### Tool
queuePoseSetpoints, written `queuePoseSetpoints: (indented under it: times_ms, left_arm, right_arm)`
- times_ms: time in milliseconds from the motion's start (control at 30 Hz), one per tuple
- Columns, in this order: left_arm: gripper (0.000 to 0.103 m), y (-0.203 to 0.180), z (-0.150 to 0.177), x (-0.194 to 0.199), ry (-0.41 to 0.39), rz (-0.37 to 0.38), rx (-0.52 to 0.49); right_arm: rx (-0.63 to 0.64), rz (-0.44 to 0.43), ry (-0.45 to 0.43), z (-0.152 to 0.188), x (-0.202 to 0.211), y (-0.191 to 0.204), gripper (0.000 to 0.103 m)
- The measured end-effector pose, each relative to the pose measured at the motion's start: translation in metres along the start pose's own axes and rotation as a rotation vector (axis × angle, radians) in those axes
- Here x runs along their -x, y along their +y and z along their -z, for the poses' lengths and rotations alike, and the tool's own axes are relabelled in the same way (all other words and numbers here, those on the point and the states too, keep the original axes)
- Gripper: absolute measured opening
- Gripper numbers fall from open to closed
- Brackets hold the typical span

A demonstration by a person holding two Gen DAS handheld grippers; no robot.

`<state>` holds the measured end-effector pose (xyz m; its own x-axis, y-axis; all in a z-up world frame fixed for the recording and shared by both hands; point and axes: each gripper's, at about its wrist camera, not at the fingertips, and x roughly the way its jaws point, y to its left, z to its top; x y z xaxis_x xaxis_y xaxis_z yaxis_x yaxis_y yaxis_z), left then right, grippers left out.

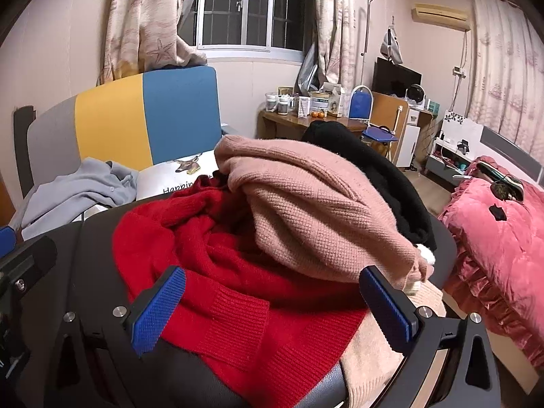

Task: Fold clothes
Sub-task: 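Grasp the black knit sweater from the clothes pile with the right tool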

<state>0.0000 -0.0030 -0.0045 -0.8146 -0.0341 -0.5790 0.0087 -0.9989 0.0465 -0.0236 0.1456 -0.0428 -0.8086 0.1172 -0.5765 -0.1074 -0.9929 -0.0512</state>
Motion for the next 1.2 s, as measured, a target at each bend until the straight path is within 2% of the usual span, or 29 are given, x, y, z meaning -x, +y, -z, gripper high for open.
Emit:
queuePoseSetpoints:
  times_ms: [200, 300, 433, 567, 700, 833, 900, 1067, 1133, 1200]
  left_arm:
    - [0.059, 0.004, 0.006, -0.004, 0.028, -0.014, 0.001]
    - [0.059, 0.008, 0.01, -0.007, 0.045, -0.019, 0.008]
    - [0.059, 0.018, 0.024, -0.019, 0.079, -0.015, 0.002]
    - [0.059, 0.038, 0.055, -0.046, 0.173, 0.031, 0.032]
    - [0.059, 0.054, 0.094, -0.077, 0.282, 0.003, 0.02]
    - [0.059, 0.067, 0.132, -0.101, 0.378, -0.022, 0.012]
    - [0.059, 0.075, 0.148, -0.111, 0.425, -0.01, 0.041]
    - [0.062, 0.091, 0.159, -0.113, 0.421, 0.032, 0.109]
    - [0.076, 0.095, 0.161, -0.115, 0.425, 0.049, 0.135]
    - [0.084, 0.096, 0.164, -0.118, 0.427, 0.052, 0.133]
  right_arm:
    - [0.004, -0.003, 0.01, 0.007, -0.008, -0.002, 0.103]
    - [0.005, -0.031, 0.031, 0.014, -0.012, -0.005, 0.103]
    - [-0.025, -0.152, 0.089, 0.028, -0.018, -0.011, 0.103]
    - [-0.093, -0.274, 0.16, 0.048, -0.029, -0.027, 0.103]
    - [-0.105, -0.324, 0.146, 0.052, -0.026, -0.047, 0.103]
    - [-0.127, -0.335, 0.12, 0.025, -0.039, -0.068, 0.103]
    - [-0.141, -0.34, 0.11, 0.008, -0.049, -0.077, 0.103]
    - [-0.178, -0.35, 0.085, -0.034, -0.073, -0.099, 0.103]
    - [-0.193, -0.355, 0.075, -0.051, -0.083, -0.109, 0.103]
    - [-0.211, -0.348, 0.076, -0.067, -0.099, -0.118, 0.103]
